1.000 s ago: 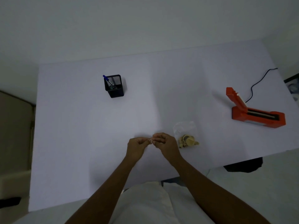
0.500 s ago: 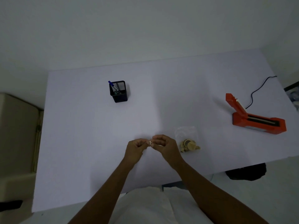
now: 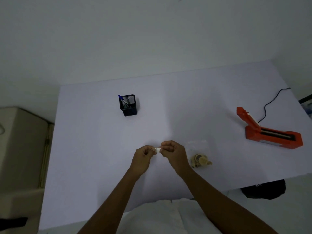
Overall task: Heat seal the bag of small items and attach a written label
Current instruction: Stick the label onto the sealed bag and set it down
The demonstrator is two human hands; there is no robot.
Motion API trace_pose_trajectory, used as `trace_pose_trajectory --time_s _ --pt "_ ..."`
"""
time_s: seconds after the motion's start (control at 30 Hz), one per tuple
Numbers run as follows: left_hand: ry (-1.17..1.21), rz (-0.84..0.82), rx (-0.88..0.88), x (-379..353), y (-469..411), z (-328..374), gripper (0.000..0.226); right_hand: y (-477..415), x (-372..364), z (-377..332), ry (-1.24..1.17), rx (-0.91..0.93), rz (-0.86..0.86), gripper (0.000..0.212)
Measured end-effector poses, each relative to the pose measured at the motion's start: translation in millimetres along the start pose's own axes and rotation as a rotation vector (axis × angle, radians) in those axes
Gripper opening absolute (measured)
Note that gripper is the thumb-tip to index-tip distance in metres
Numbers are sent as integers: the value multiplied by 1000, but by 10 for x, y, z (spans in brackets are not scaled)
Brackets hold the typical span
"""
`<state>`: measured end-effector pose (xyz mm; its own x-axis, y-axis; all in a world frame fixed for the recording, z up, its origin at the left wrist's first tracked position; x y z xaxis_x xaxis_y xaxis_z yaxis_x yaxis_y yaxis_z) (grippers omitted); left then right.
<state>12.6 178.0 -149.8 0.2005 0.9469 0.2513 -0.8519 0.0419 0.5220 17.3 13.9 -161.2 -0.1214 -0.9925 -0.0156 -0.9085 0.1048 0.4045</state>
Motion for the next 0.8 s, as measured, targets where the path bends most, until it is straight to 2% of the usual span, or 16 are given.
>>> trace_pose_trajectory --time_s 0.27,0.47,0.63,0.7,0.8 --pt "31 107 70 361 -176 -42 19 -254 185 401 -57 -232 156 21" --pt "35 137 101 546 -282 -85 19 -434 45 771 41 -362 127 25" --pt "-18 177 104 627 -339 -156 18 -551 -57 842 275 -291 84 21" --pt "-33 187 100 629 -355 -181 19 -593 -83 811 365 -238 78 13" --pt "-71 191 87 593 -362 -186 18 -588 -71 730 375 -200 125 8"
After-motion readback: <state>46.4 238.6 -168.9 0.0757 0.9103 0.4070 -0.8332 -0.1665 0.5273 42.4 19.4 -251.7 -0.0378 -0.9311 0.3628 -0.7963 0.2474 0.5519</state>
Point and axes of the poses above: each hand's wrist, its own y-axis away from the middle knuckle, its own x-axis out of the back of the hand, z = x × y, the point moved 10 cm from there along -y, towards the middle knuckle, and after that the axes turned 4 degrees about -y, right-handed, at the moved point
